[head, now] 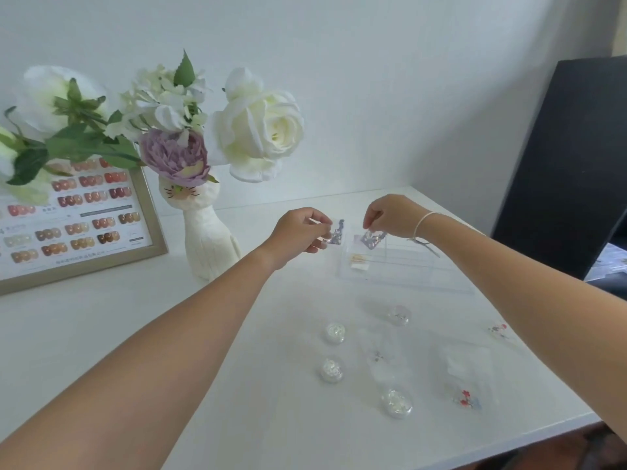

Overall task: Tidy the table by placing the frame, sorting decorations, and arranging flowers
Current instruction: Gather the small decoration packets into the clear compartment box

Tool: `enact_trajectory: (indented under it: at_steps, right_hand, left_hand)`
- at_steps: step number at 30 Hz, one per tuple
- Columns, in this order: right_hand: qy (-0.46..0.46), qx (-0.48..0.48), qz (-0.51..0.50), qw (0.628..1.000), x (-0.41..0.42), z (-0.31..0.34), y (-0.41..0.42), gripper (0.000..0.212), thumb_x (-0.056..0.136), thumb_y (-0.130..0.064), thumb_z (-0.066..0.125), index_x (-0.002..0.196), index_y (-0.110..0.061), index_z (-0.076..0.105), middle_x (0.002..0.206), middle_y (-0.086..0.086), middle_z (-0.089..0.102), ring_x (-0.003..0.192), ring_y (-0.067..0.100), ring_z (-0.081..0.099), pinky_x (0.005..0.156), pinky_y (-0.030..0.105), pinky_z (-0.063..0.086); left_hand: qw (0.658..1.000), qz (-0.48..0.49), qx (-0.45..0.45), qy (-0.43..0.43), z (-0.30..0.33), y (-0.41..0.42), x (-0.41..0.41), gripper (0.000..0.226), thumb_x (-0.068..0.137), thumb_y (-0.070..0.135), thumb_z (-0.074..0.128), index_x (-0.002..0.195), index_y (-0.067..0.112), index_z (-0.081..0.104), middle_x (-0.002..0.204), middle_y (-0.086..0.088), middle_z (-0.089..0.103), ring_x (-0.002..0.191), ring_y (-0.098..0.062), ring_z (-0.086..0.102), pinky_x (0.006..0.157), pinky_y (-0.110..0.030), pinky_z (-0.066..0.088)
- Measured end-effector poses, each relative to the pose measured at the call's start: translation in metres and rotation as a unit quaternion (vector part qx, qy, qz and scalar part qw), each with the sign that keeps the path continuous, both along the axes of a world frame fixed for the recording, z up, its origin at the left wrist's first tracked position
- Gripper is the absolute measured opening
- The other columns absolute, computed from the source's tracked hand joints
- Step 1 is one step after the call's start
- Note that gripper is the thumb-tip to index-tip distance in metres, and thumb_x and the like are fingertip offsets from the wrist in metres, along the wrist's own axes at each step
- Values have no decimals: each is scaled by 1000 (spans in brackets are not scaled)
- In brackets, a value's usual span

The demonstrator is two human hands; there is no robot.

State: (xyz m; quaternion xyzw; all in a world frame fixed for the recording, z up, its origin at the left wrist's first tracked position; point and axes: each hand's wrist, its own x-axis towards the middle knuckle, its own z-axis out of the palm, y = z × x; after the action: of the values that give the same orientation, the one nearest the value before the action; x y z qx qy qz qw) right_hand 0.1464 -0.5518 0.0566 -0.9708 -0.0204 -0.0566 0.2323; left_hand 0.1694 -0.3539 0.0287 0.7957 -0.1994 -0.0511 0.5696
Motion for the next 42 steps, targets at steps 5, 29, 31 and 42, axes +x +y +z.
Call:
enact_trajectory:
  at_steps: [5, 29, 31, 42]
  right_hand:
    - [54, -18, 43, 997, -1, -12, 4, 16, 78, -6, 60, 87, -13, 71, 71, -11, 56, 78, 13, 52, 59, 15, 37]
    - [-110, 156, 22, 981, -87, -22, -30, 22, 85, -14, 55, 78, -30, 67, 79, -18, 64, 80, 27, 57, 67, 23, 46]
    - [-105, 157, 24, 982, -93, -25, -31, 21, 85, -14, 56, 78, -30, 67, 78, -18, 64, 75, 19, 54, 60, 12, 40]
    - [-26, 117, 50, 991, -117, -44, -24, 16, 82, -19, 63, 81, -34, 65, 82, -18, 62, 73, 13, 53, 63, 10, 41]
  left_hand:
    - [1000, 6, -4, 4, -2, -8, 4, 8, 85, 16, 58, 79, 21, 61, 77, 3, 68, 64, -11, 62, 62, -22, 52]
    - [992, 15, 100, -75, -18, -61, 12, 20, 88, 21, 58, 98, 10, 72, 94, 6, 64, 90, -10, 56, 73, -19, 40]
    - [988, 18, 124, -95, -19, -60, 11, 19, 88, 19, 56, 100, 16, 70, 93, 4, 61, 90, -14, 54, 79, -20, 36]
    - [972, 59, 165, -160, -26, -33, -11, 31, 91, 22, 53, 118, 14, 63, 119, -3, 62, 106, -14, 54, 85, -18, 33]
